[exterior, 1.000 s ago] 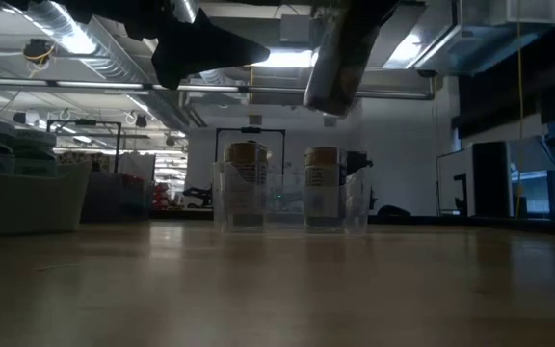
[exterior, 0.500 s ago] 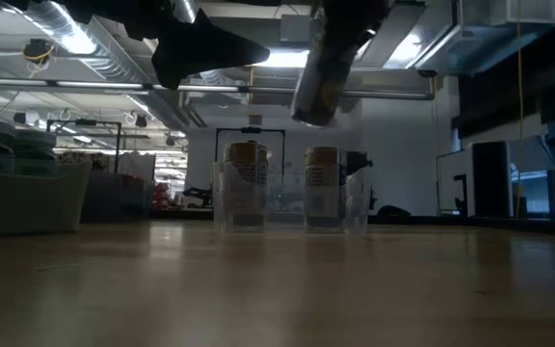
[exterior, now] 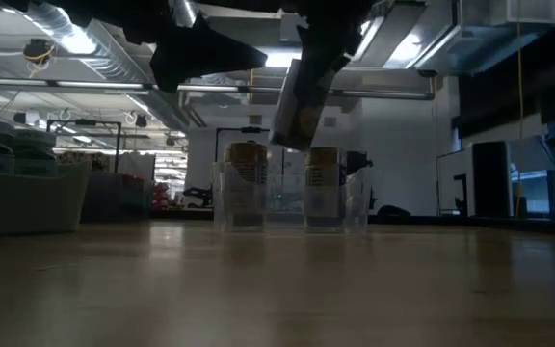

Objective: Sort spices by type
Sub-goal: Put the brown seasoning bottle into the transparent bin

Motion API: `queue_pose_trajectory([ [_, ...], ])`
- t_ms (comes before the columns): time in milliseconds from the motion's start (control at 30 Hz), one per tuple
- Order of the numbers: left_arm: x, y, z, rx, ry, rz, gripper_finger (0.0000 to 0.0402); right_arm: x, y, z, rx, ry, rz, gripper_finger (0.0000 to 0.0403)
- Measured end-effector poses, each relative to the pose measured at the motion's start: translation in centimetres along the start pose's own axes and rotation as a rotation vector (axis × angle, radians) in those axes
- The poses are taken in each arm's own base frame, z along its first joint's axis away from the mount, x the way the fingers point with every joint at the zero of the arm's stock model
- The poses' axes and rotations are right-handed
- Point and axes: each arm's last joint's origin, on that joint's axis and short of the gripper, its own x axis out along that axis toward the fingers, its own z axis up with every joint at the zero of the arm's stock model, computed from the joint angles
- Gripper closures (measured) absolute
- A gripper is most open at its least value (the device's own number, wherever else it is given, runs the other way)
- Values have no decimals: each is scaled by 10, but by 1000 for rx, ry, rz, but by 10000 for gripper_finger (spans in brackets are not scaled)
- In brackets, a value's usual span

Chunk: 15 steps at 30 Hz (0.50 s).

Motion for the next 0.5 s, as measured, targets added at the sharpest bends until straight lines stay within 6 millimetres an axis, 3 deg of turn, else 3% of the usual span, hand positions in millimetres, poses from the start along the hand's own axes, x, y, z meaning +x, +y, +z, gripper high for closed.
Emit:
queue_pose_trajectory([
  [333, 0, 2, -2, 5, 13, 18, 125, 32, 7, -2, -23, 81, 11, 119],
  [500, -4, -2, -2, 29, 14, 1, 125, 34, 7, -4, -48, 105, 20, 119],
])
